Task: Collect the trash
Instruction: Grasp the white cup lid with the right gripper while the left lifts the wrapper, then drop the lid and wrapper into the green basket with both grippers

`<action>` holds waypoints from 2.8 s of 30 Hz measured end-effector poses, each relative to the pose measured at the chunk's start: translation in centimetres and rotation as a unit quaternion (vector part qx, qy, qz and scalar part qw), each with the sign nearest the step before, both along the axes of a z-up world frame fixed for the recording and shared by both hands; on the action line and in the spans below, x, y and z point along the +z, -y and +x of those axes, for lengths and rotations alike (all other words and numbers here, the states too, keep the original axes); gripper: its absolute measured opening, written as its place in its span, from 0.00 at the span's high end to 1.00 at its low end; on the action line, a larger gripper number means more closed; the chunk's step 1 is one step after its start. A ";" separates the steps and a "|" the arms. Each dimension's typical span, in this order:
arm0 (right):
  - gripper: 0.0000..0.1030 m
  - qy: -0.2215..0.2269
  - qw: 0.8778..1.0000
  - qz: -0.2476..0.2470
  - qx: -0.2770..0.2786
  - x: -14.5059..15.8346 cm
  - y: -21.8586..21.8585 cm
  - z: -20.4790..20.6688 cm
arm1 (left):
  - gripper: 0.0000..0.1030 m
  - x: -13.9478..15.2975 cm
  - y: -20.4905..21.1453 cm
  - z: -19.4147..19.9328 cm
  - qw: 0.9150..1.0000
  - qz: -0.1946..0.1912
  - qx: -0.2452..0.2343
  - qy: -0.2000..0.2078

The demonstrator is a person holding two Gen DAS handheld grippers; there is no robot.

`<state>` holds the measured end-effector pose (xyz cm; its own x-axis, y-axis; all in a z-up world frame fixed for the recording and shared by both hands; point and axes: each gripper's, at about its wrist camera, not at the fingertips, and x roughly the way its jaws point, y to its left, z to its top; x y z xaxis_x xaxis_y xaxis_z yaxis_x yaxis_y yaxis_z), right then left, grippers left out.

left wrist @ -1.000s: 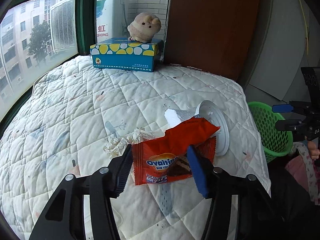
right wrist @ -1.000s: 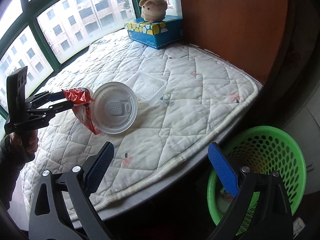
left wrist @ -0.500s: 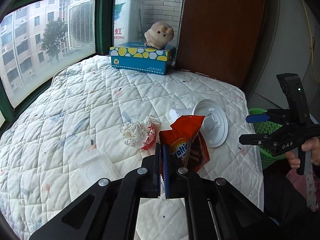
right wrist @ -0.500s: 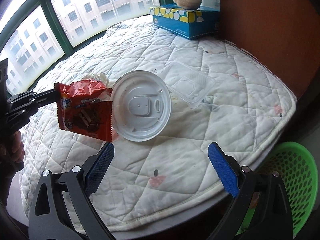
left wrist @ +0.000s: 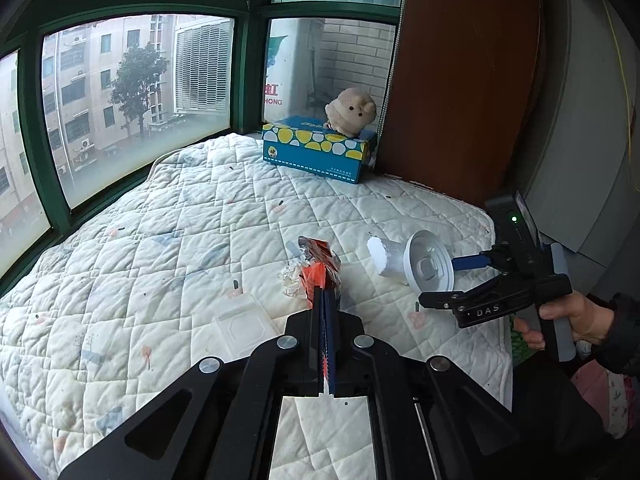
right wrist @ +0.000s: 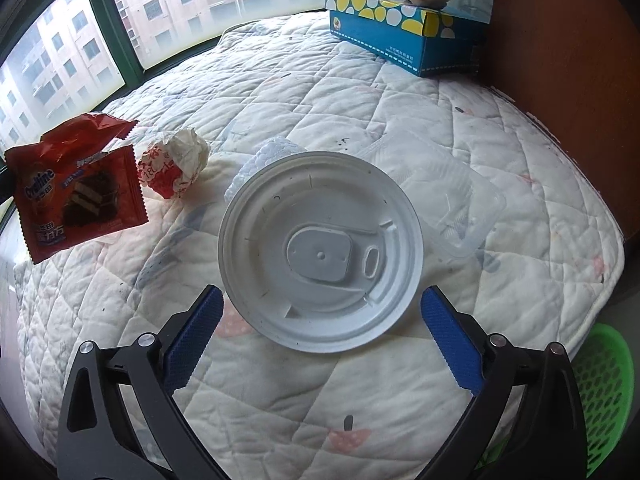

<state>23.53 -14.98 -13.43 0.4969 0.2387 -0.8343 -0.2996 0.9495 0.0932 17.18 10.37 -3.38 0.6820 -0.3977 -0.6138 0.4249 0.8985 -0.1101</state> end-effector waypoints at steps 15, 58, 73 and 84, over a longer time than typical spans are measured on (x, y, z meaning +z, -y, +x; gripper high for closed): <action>0.11 0.023 0.999 0.024 -0.008 2.0 1.3 -2.8 | 0.99 1.9 2.2 -1.7 0.999 -0.024 -0.022 0.016; 0.09 0.018 0.965 0.032 -0.261 1.3 29.1 -18.1 | 0.99 1.6 30.7 -6.8 0.973 -0.009 -0.229 -0.032; 0.09 0.055 0.953 0.056 -0.293 3.7 32.6 -21.1 | 0.99 -2.1 38.1 -5.5 0.963 0.005 -0.253 -0.089; 0.09 0.072 0.948 0.071 -0.301 5.0 33.7 -22.7 | 0.97 -5.1 41.8 -5.8 0.956 0.016 -0.262 -0.132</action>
<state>0.84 -48.64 -8.45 0.6855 -0.0197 -0.7278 0.2739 0.9332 0.2327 11.36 -31.45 -8.45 0.2132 -0.6204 -0.7548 0.7786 0.5746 -0.2524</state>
